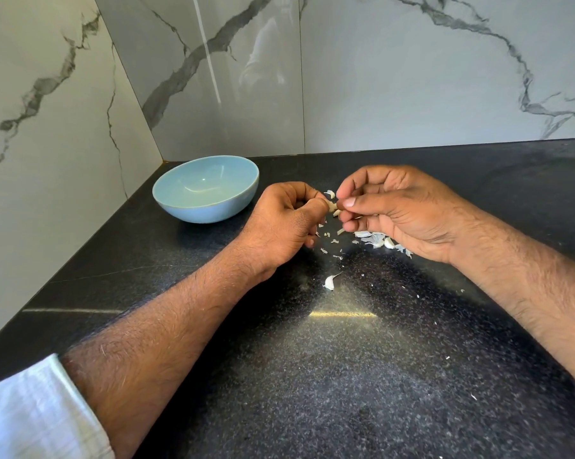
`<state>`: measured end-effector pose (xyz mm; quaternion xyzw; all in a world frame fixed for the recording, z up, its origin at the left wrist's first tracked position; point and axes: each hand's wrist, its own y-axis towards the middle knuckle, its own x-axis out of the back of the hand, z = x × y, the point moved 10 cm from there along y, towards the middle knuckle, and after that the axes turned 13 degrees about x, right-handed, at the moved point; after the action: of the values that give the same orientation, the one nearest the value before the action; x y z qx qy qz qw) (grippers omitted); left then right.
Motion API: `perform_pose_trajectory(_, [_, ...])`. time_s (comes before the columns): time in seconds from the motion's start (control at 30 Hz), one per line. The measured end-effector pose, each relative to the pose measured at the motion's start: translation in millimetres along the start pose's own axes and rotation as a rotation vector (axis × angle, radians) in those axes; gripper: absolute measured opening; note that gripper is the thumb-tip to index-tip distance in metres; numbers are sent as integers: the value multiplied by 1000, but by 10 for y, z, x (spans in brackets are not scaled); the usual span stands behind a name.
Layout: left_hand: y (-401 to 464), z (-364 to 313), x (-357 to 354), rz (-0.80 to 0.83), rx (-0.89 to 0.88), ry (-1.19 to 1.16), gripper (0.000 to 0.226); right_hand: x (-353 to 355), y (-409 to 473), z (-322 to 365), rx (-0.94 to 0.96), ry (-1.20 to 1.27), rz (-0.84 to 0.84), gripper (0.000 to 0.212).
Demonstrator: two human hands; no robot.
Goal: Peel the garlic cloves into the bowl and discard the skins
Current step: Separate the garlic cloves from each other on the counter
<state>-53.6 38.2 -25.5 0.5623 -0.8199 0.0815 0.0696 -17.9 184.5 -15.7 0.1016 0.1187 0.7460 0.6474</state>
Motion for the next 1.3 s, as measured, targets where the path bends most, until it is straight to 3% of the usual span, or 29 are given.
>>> perform_pose_trajectory(0.23, [9, 0, -15, 50, 23, -108, 24, 60, -5, -17, 1, -93, -62, 21])
perform_pose_trajectory(0.43, [9, -4, -74, 99, 7, -109, 16, 37, -10, 7, 30, -71, -61, 44])
perform_pose_trajectory(0.8, [28, 30, -26, 72, 41, -118, 12, 26, -10, 22, -2, 35, -29, 38])
perform_pose_trajectory(1.03, [89, 101, 163, -40, 70, 108, 15, 50, -16, 49, 4, 40, -20, 15])
perform_pose_trajectory(1.2, [55, 19, 173, -60, -16, 372, 12, 81, -17, 31, -6, 20, -30, 22])
perform_pose_trajectory(1.3, [38, -67, 205, -123, -104, 383, 11, 105, -23, 55, 20, -114, -40, 30])
